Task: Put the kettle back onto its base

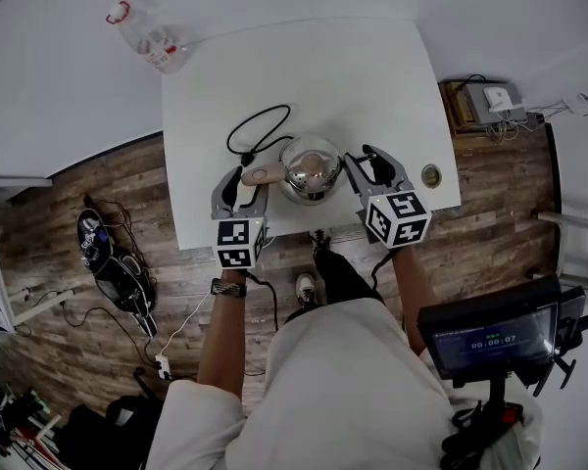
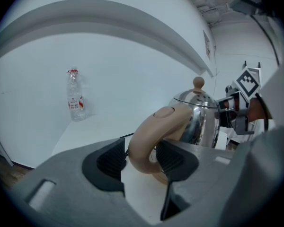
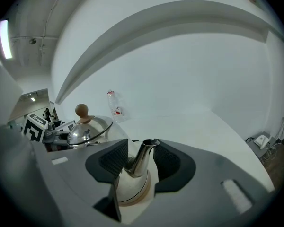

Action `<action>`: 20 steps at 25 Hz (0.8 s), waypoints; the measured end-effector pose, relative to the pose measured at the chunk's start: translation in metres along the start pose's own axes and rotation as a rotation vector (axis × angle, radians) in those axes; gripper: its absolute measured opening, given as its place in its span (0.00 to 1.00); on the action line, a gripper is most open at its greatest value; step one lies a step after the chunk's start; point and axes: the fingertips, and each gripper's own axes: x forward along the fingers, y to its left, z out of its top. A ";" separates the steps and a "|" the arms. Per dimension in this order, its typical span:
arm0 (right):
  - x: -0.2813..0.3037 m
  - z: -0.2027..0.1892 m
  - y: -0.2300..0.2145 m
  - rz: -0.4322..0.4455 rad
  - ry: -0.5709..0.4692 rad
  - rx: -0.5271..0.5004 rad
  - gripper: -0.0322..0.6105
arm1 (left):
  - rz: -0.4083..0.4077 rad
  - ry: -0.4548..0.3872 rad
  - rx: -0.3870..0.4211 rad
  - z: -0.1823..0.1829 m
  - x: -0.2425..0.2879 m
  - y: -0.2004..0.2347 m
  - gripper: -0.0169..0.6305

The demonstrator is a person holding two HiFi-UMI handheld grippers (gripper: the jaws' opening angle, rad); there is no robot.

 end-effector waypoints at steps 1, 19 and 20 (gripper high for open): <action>0.000 0.000 -0.001 -0.004 0.000 0.002 0.31 | 0.000 0.000 0.003 0.000 0.000 0.000 0.34; -0.015 0.024 -0.017 -0.062 -0.068 0.006 0.35 | 0.037 -0.032 -0.038 0.011 -0.004 0.007 0.33; -0.016 0.026 -0.016 -0.065 -0.071 0.009 0.35 | 0.038 -0.036 -0.039 0.013 -0.005 0.008 0.33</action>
